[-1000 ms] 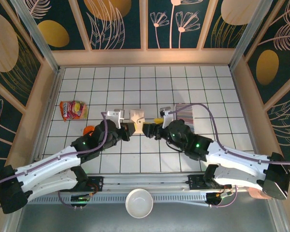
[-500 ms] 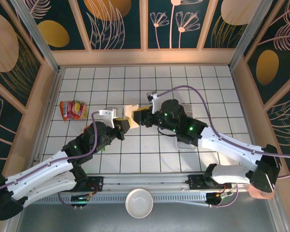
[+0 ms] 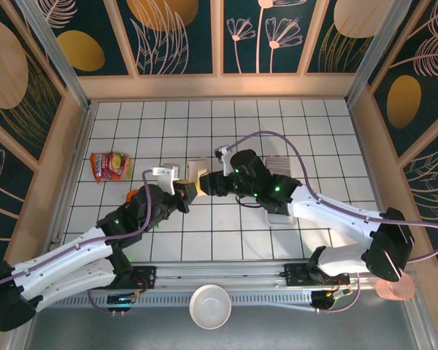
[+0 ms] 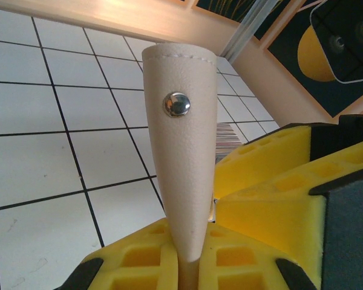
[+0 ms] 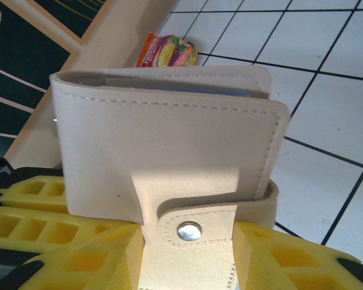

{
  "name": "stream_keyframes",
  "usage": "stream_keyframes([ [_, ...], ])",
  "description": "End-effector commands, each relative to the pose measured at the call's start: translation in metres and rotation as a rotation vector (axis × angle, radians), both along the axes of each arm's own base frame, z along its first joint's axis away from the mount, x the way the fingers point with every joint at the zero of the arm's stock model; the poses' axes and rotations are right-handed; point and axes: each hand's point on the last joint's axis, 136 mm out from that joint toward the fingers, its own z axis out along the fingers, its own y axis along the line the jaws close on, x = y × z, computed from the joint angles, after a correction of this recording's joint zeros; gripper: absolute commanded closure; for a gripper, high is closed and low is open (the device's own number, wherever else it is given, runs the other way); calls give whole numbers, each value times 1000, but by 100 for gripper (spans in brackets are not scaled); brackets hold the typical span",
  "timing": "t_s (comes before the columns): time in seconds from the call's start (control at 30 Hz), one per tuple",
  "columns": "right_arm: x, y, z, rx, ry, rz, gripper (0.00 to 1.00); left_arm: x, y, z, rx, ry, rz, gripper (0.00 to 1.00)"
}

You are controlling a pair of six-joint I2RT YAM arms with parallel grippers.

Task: Put the credit cards into the card holder
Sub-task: Open the button on the card holder.

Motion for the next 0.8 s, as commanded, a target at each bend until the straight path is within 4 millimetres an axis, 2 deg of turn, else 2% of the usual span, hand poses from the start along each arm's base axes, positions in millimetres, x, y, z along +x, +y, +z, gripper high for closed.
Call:
stream_keyframes([
  [0.0, 9, -1, 6, 8, -12, -25, 55, 0, -4, 17, -58, -48, -16, 100],
  [0.13, 8, 8, 5, 15, -4, 2, 54, -3, -9, 17, -61, -39, -41, 100],
  [0.23, 13, 5, 0, -10, -11, -26, 55, -3, -7, 16, -61, -39, -35, 100],
  [0.33, 21, -5, -10, -71, -22, -89, 61, -2, -4, 13, -53, -36, -22, 100],
  [0.53, 27, -15, -20, -121, -31, -149, 83, -2, -4, 10, -50, -30, -21, 100],
  [0.7, 29, -14, -23, -146, -37, -167, 90, -2, -3, 9, -48, -29, -16, 100],
  [0.77, 28, -13, -26, -162, -35, -165, 90, -2, -2, 8, -46, -26, -14, 100],
])
